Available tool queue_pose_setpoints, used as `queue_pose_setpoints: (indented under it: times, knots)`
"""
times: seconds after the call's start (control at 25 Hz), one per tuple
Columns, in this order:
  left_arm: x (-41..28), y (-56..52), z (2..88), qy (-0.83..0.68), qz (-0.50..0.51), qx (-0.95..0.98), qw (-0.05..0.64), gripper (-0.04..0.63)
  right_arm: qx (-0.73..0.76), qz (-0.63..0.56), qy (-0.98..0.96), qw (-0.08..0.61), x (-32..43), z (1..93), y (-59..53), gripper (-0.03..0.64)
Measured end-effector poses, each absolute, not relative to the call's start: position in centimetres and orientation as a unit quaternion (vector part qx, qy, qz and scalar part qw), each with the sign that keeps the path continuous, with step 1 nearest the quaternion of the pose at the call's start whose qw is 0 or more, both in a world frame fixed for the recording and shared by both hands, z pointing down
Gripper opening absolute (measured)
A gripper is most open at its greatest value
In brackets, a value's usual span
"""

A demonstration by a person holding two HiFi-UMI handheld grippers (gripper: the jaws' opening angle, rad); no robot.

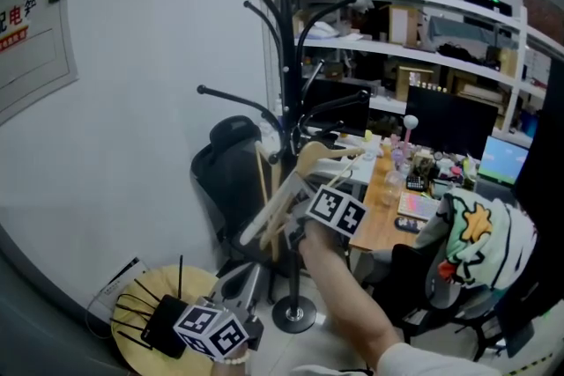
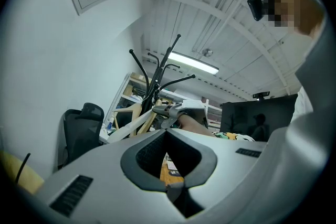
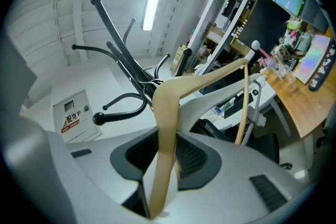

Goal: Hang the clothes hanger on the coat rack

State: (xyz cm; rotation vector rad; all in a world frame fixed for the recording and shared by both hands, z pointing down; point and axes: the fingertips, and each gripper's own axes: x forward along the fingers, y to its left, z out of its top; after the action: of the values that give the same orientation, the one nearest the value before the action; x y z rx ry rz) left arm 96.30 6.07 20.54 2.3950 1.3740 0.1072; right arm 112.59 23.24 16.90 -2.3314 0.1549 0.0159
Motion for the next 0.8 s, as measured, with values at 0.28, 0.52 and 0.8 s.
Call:
queue_pose_setpoints:
  times: [0.28,0.52,0.8]
  knots:
    - [96.5,5.9,20.8,0.489,0.040,0.850,0.193,-0.002,-0.923,0.001,0.040,0.384,112.8,17.6,23.1,0.124]
    - [96.5,5.7,20.7,0.491,0.041,0.848,0.197,-0.002,-0.920,-0.021,0.028,0.390,112.5,19.1,22.4,0.129]
    - [96.5,5.6,21.2,0.493,0.047,0.845,0.202,-0.002,-0.925,-0.018,0.025,0.379,112.2,18.8,22.1,0.140]
